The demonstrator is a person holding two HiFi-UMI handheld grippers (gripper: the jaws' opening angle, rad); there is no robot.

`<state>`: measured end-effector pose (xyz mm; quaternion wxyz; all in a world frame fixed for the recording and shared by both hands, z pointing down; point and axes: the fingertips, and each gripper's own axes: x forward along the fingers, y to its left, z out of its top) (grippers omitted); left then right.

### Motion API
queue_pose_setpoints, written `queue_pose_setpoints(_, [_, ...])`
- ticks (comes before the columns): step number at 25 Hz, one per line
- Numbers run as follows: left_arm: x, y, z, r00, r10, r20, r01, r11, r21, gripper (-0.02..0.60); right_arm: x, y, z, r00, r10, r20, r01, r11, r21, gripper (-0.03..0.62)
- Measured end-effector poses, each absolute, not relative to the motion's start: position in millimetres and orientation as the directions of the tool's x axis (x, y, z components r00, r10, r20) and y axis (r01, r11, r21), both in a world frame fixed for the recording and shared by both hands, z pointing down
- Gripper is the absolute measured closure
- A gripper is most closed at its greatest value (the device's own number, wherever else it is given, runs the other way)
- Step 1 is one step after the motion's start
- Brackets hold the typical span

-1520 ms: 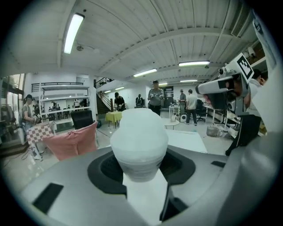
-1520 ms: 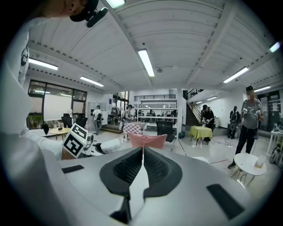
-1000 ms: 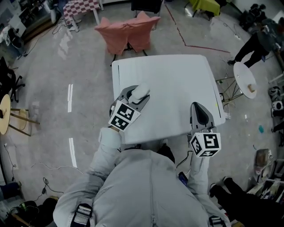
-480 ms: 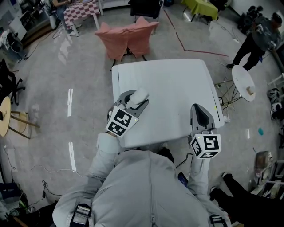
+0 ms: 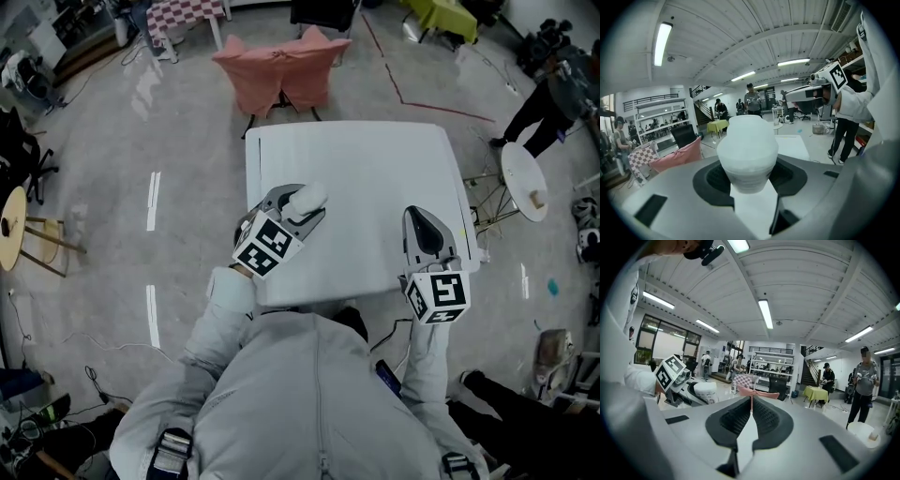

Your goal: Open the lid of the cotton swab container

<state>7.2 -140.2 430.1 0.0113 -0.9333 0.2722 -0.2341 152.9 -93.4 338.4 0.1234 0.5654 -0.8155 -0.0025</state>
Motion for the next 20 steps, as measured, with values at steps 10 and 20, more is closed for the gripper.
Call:
queue_pose_setpoints(10, [7.2,-139.9,465.4,0.739,-0.405,0.539,-0.407,-0.905,-0.121,0.367,94.7,-116.6,368.9,-0.524,-0.78,0.341,-0.759,0.61,0.23,0.556])
queue_pose_setpoints(20, [8.9,-123.4,496.8,0.686,-0.235,0.688,-0.224,-0.969,-0.108,0.367,42.1,-105.7,389.1,-0.732,-0.553,0.397,-0.545,0.826,0.145,0.447])
